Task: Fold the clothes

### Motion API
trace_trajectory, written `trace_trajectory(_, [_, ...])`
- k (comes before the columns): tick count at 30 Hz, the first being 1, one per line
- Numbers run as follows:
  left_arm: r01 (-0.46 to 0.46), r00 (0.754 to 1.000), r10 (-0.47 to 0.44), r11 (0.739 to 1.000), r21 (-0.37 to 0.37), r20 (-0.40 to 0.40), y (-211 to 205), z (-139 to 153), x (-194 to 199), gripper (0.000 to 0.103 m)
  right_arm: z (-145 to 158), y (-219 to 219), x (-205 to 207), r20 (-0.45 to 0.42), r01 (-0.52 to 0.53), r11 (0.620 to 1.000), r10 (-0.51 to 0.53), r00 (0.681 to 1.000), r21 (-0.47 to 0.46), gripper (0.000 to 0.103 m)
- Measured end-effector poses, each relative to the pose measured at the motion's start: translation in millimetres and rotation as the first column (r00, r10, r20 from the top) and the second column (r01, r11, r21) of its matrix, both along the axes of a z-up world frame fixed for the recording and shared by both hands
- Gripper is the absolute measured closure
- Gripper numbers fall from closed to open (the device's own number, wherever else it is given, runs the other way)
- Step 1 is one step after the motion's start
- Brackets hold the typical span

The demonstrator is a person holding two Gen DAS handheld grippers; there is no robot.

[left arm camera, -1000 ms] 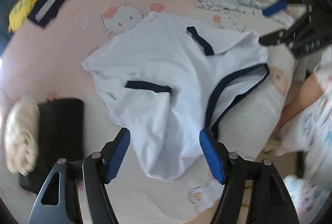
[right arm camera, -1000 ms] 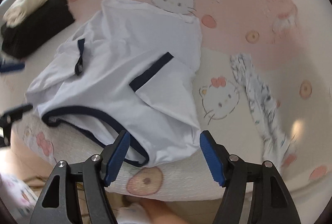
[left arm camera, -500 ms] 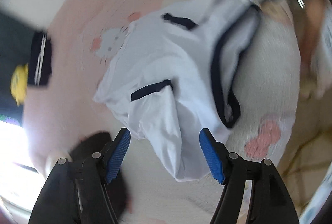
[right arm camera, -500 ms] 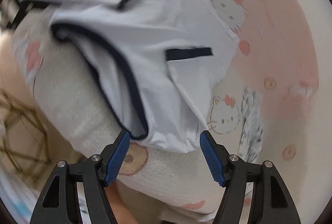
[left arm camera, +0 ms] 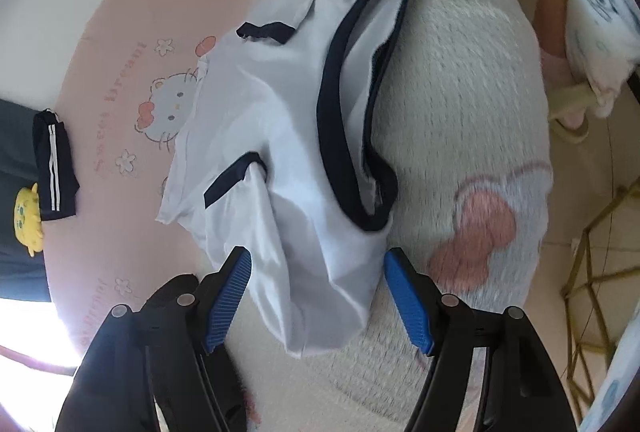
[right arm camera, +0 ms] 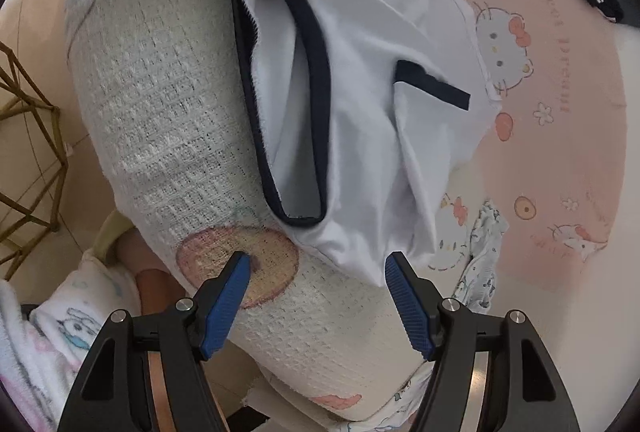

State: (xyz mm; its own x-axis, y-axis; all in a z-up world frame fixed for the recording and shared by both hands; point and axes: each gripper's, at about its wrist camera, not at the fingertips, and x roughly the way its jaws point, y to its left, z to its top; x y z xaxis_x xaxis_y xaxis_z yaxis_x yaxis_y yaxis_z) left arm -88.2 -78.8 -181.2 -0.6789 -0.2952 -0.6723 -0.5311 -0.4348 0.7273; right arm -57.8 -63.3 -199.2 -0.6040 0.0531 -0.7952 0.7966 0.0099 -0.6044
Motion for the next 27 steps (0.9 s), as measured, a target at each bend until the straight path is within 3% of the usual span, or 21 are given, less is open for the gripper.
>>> trace_trajectory(5, [-0.036,0.998,0.036,0.999,0.000,-0.059,9,-3,-12,0.035,3,2,-7,0.018,0.028,0.999,-0.028,0.999,-0.033,0.033])
trace_trajectory(10, [-0.054,0.993,0.044,0.995,-0.082,-0.113,13,-10,-16,0.035,4,-3,-15,-0.051,0.033,0.997,-0.037,0.998,-0.063,0.031])
trace_trajectory(22, [-0.064,0.987,0.039,0.985,-0.159,-0.154,12,-17,-7,0.033,-10,-17,-14,-0.198,-0.014,0.999,0.007,0.980,-0.033,0.029])
trace_trajectory(27, [-0.089,0.986,0.070,0.988,-0.123,-0.149,7,-13,-16,0.033,-5,-20,-23,-0.086,0.066,0.997,-0.069,0.994,-0.038,0.041])
